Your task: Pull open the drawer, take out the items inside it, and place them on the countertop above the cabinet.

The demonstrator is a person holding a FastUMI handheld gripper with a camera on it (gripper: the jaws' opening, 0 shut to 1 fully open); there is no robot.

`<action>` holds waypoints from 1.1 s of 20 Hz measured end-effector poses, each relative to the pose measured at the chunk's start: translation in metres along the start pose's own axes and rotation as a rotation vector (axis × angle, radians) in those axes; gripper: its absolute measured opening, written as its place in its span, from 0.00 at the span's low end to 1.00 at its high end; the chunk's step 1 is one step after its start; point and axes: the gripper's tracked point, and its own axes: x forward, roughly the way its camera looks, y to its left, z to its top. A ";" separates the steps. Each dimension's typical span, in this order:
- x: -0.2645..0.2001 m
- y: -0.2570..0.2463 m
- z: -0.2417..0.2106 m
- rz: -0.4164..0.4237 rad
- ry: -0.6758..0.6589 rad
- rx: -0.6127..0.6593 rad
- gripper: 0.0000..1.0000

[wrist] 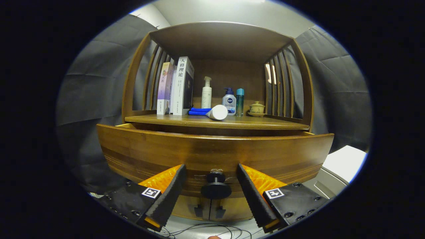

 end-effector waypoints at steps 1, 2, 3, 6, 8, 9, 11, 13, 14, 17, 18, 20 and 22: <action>0.003 0.000 0.001 0.000 0.001 -0.001 0.98; 0.007 0.000 0.001 -0.001 0.002 -0.001 0.98; 0.011 0.000 0.002 -0.002 0.005 0.001 0.98; 0.020 0.002 0.003 -0.001 0.016 0.014 0.99; 0.026 0.002 0.004 -0.004 0.017 0.016 0.99; 0.029 0.002 0.005 -0.004 0.015 0.013 0.99; 0.034 0.002 0.006 -0.004 0.011 0.010 0.99; 0.040 0.002 0.006 -0.006 0.003 0.008 0.99; 0.042 0.002 0.006 -0.007 -0.002 0.008 0.99; 0.050 0.001 0.007 -0.006 -0.015 -0.003 0.99; 0.052 0.001 0.007 -0.006 -0.015 -0.004 0.99; 0.059 0.000 0.007 -0.005 -0.015 -0.006 0.99; 0.065 -0.001 0.009 -0.006 -0.014 -0.015 0.99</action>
